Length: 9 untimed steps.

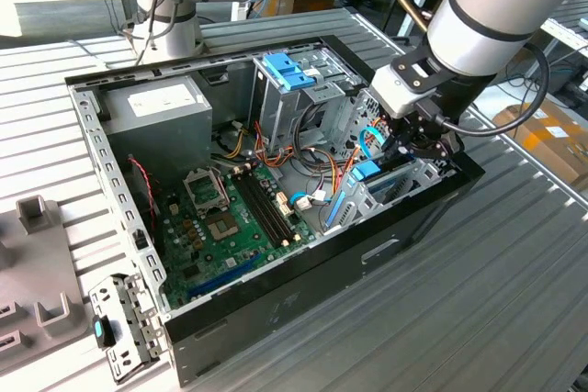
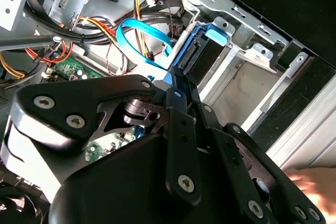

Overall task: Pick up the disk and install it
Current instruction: 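Insert the first disk wire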

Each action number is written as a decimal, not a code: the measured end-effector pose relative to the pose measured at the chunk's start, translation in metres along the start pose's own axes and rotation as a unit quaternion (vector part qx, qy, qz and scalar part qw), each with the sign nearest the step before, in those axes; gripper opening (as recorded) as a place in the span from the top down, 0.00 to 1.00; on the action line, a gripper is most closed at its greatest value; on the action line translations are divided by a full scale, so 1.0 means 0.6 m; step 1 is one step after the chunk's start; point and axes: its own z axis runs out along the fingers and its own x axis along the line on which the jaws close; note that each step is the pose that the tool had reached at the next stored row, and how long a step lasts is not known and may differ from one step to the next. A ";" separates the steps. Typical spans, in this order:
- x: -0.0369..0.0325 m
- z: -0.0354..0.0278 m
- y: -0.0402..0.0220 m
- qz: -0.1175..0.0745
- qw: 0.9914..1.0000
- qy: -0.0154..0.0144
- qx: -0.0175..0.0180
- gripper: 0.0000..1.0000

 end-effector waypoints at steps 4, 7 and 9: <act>0.000 0.000 0.000 0.000 1.000 0.000 0.000 0.84; 0.000 0.000 0.000 0.000 1.000 0.001 0.000 0.84; 0.000 0.000 0.000 0.000 1.000 0.001 0.000 0.84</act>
